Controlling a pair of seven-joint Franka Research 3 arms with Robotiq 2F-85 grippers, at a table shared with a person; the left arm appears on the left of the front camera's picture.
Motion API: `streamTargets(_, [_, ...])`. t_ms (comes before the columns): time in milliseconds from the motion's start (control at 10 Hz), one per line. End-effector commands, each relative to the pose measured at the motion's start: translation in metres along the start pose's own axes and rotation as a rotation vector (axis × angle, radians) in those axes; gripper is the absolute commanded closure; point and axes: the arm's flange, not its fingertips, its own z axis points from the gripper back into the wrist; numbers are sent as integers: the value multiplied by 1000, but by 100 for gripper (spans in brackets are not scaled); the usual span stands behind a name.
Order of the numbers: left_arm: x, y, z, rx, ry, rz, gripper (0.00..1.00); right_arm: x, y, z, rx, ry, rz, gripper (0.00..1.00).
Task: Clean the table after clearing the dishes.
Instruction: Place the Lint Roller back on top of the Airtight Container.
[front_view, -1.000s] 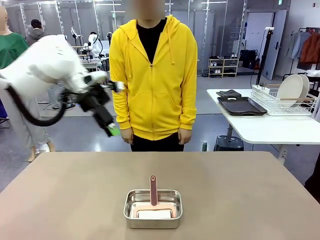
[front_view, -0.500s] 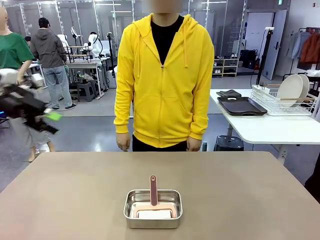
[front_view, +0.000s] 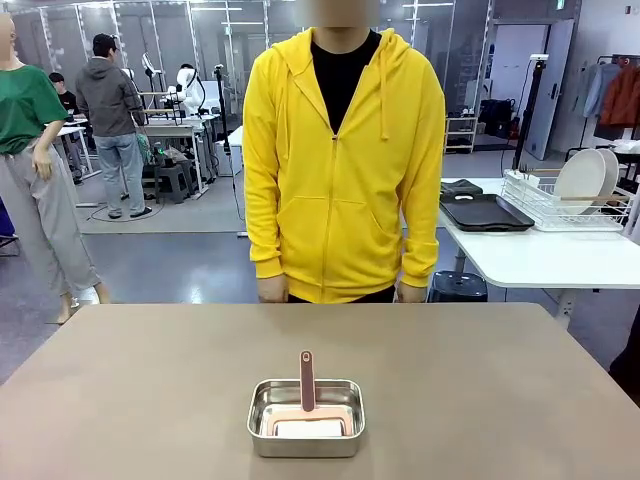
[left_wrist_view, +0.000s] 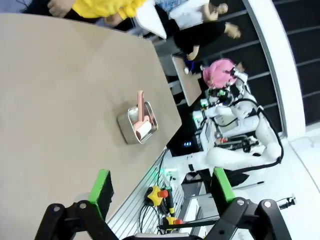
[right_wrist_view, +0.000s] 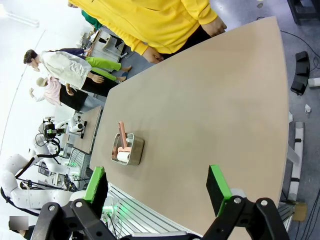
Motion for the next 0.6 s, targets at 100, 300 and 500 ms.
streamTargets(100, [-3, 14, 9, -55, -71, -19, 0, -1, 1, -1, 8, -9, 14, 0])
streamTargets(300, [-6, 5, 13, -7, -38, 5, 0, -1, 1, -1, 8, -9, 14, 0])
streamTargets(500, [-6, 5, 13, -7, -38, 5, 0, -1, 1, -1, 8, -9, 14, 0])
